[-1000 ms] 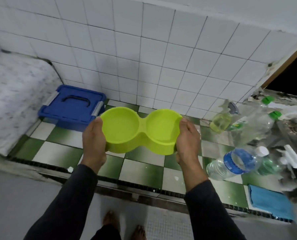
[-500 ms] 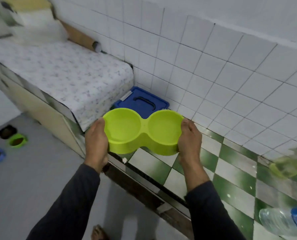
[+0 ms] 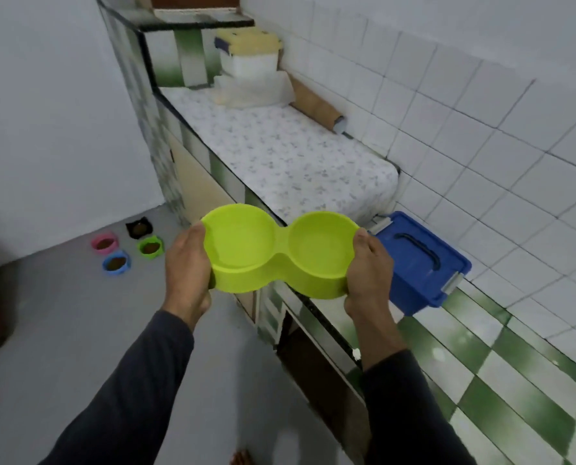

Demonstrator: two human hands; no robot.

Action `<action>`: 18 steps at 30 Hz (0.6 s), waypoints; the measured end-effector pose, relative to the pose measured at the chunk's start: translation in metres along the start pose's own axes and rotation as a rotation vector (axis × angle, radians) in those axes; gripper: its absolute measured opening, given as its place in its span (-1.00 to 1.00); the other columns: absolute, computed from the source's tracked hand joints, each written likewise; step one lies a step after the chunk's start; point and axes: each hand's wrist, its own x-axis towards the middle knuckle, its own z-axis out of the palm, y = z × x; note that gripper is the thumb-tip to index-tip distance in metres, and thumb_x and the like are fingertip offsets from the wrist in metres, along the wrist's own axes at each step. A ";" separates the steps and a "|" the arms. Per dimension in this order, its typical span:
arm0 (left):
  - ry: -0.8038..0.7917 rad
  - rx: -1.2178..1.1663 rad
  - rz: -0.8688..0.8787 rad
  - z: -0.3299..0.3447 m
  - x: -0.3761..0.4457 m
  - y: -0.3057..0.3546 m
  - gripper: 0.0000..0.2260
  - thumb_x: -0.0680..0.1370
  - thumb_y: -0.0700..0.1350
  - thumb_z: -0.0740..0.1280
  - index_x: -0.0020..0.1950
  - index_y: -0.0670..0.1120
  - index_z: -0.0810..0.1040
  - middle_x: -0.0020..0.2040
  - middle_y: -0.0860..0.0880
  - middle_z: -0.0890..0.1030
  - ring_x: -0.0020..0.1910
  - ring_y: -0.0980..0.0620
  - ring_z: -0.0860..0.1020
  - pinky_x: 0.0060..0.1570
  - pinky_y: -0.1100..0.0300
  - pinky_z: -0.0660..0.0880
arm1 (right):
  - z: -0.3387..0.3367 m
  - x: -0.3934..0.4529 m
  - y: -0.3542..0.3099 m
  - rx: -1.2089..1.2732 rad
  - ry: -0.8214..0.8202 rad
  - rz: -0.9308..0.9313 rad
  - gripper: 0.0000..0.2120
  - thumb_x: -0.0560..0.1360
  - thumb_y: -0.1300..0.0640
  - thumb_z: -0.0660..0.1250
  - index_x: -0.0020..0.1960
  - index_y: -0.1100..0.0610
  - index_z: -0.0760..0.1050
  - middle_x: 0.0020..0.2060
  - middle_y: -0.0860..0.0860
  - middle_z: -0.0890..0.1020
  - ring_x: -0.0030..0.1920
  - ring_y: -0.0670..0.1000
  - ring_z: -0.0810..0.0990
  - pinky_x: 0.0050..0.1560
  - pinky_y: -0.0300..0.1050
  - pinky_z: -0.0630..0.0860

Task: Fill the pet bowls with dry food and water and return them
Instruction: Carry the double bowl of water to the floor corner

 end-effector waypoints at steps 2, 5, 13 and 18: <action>0.037 -0.014 0.002 -0.025 0.021 0.009 -0.69 0.69 0.07 0.24 0.29 -0.09 0.60 0.16 -0.03 0.67 0.15 -0.05 0.62 0.22 -0.12 0.53 | 0.035 -0.005 -0.002 -0.006 -0.042 -0.009 -0.71 0.67 -0.10 0.19 0.26 -0.03 0.57 0.16 -0.07 0.58 0.17 0.05 0.55 0.21 0.07 0.50; 0.113 -0.040 0.014 -0.058 0.047 0.020 -0.78 0.70 0.04 0.25 0.20 -0.01 0.63 0.05 0.04 0.69 0.02 0.04 0.63 0.15 -0.05 0.55 | 0.084 -0.013 -0.003 -0.041 -0.106 -0.017 -0.69 0.68 -0.09 0.18 0.30 -0.01 0.57 0.13 -0.09 0.56 0.17 0.04 0.54 0.19 0.01 0.48; 0.334 -0.105 0.085 -0.146 0.099 0.043 -0.80 0.70 -0.04 0.27 -0.02 0.01 0.65 -0.20 0.16 0.68 -0.21 0.19 0.60 -0.05 0.10 0.52 | 0.215 -0.029 0.004 -0.119 -0.320 -0.042 -0.70 0.67 -0.09 0.19 0.30 -0.03 0.56 0.15 -0.07 0.58 0.17 0.05 0.55 0.29 0.11 0.49; 0.479 -0.113 0.102 -0.195 0.139 0.057 -0.80 0.69 -0.04 0.27 0.03 -0.04 0.67 -0.13 0.12 0.67 -0.09 0.10 0.58 0.07 -0.03 0.53 | 0.300 -0.037 0.009 -0.145 -0.438 -0.060 -0.70 0.66 -0.08 0.19 0.23 0.00 0.61 0.12 -0.07 0.63 0.16 0.06 0.58 0.24 0.06 0.51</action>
